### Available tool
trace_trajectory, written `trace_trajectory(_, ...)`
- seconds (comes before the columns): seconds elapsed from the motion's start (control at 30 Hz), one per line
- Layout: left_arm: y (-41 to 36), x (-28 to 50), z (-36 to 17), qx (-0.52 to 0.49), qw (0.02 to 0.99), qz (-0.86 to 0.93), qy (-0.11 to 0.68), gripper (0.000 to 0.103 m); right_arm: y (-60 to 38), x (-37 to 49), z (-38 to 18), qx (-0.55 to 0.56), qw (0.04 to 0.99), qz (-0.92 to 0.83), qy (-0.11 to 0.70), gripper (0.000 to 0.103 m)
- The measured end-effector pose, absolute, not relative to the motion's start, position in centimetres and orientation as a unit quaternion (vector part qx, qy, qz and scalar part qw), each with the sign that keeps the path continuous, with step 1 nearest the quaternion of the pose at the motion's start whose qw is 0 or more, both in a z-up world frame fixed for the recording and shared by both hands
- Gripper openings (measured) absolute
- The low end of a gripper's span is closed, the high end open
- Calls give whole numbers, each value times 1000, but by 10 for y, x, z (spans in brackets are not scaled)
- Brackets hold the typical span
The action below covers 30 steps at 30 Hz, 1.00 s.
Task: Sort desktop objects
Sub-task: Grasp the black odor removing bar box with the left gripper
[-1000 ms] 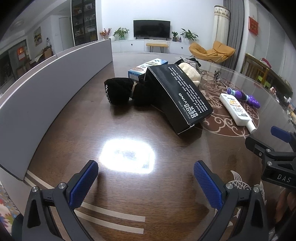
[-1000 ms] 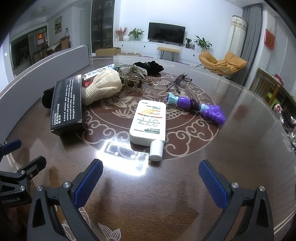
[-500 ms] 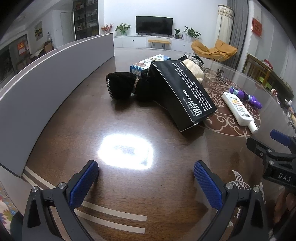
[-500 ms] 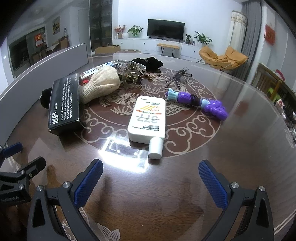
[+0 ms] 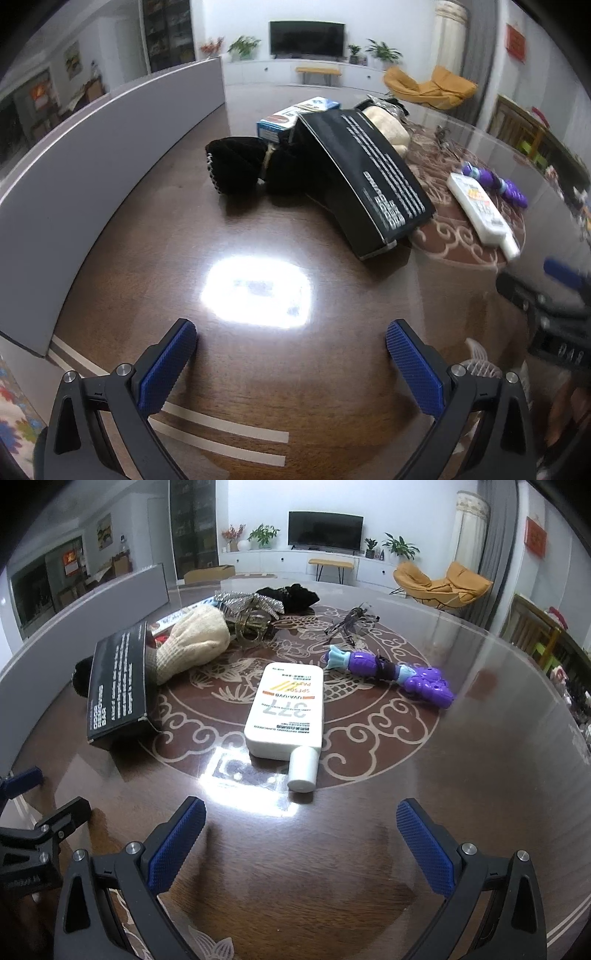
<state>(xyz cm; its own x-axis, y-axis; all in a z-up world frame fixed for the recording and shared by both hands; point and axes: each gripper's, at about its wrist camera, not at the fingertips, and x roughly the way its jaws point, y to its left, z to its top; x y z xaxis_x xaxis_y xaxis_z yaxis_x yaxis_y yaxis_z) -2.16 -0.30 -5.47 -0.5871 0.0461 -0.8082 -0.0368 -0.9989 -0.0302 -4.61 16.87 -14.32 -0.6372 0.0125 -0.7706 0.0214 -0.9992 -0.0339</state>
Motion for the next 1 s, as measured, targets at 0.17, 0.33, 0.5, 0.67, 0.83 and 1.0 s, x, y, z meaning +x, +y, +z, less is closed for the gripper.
trace_trajectory(0.17,3,-46,-20,-419,28,905,-62,103,172,-45,-142,425,13,-905,6,103)
trace_trajectory(0.33,30,-100,-20,-436,-7,899,-42,103,168,-44,-141,420,25,-907,14,103)
trace_trajectory(0.5,55,-131,-43,-467,-41,883,19,103,171,-40,-138,413,27,-910,4,103)
trace_trajectory(0.67,37,-127,-53,-468,-7,884,14,79,172,-40,-138,413,25,-910,0,103)
trace_trajectory(0.83,10,-91,-51,-456,36,889,31,58,171,-42,-138,416,27,-909,3,103)
trace_trajectory(1.0,-21,-45,-53,-446,67,891,38,62,170,-42,-139,417,27,-908,5,103)
